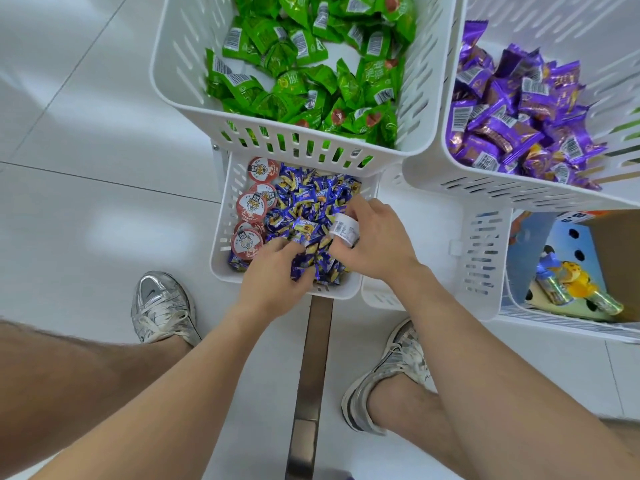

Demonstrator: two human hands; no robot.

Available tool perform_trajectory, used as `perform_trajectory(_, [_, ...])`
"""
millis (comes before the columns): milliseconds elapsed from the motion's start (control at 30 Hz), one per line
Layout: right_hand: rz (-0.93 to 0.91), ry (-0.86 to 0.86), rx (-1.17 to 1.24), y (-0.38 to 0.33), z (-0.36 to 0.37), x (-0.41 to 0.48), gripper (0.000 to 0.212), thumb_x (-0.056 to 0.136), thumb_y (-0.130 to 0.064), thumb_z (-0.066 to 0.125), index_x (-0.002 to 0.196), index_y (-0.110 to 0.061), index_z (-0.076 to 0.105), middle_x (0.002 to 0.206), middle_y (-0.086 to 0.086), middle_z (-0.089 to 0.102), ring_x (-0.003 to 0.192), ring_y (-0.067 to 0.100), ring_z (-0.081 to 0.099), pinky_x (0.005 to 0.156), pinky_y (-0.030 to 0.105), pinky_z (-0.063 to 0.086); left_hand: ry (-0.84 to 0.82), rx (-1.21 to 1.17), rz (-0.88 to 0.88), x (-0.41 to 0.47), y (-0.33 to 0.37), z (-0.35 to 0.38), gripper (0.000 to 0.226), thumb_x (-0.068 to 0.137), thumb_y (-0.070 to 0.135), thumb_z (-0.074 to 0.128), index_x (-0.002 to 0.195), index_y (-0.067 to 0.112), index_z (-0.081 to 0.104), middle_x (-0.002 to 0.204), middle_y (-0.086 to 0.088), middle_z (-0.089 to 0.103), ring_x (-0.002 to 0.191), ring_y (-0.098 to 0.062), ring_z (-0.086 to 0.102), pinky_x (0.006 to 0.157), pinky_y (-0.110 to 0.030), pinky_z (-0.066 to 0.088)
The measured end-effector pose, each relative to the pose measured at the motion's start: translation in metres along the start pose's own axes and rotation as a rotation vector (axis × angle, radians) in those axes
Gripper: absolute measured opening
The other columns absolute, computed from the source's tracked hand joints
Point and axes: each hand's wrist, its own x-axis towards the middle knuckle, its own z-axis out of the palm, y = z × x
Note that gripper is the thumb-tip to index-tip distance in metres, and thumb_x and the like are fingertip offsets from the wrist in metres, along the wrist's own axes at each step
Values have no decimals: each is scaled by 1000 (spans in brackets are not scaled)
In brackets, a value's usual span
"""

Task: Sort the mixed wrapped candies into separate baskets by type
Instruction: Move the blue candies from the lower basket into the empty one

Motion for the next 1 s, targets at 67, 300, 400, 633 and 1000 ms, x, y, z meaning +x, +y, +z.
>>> perform_trajectory(67, [67,30,29,-1,0,0,42,72,-40,73,90,-21,40,68,-1,49,61,24,47,57,31,29,-38,-58,64,0,-1,-6,36,92,30,62,126,20,69,111,3,64,102,-22,59,83,-38,53])
perform_trajectory(300, [44,-126,98,-51,22,11,40,83,-42,68,96,-23,35,71,-6,51,57,18,53,48,32,38,337,203,5,-13,-15,-28,28,90,15,56,115,17,68,117,-5,59,102,-30,53,81,-44,46])
perform_trajectory(400, [73,-195,105,-77,37,18,42,80,-51,63,96,-23,37,68,-5,56,57,16,55,51,35,44,422,344,-150,-16,-26,-41,32,81,14,62,112,18,64,120,-10,51,102,-36,46,81,-46,41])
perform_trajectory(633, [159,-198,217,-99,82,38,52,74,-53,82,78,-23,40,82,-1,51,74,17,47,58,32,29,319,282,-195,-15,-52,-49,51,76,4,62,126,18,58,131,-13,43,105,-37,44,82,-49,47])
perform_trajectory(1000, [316,238,459,-109,103,89,15,84,-15,74,91,-17,61,107,3,58,93,5,49,84,2,31,346,308,15,-1,-48,-58,27,75,10,61,101,15,66,125,-6,54,108,-31,47,84,-41,41])
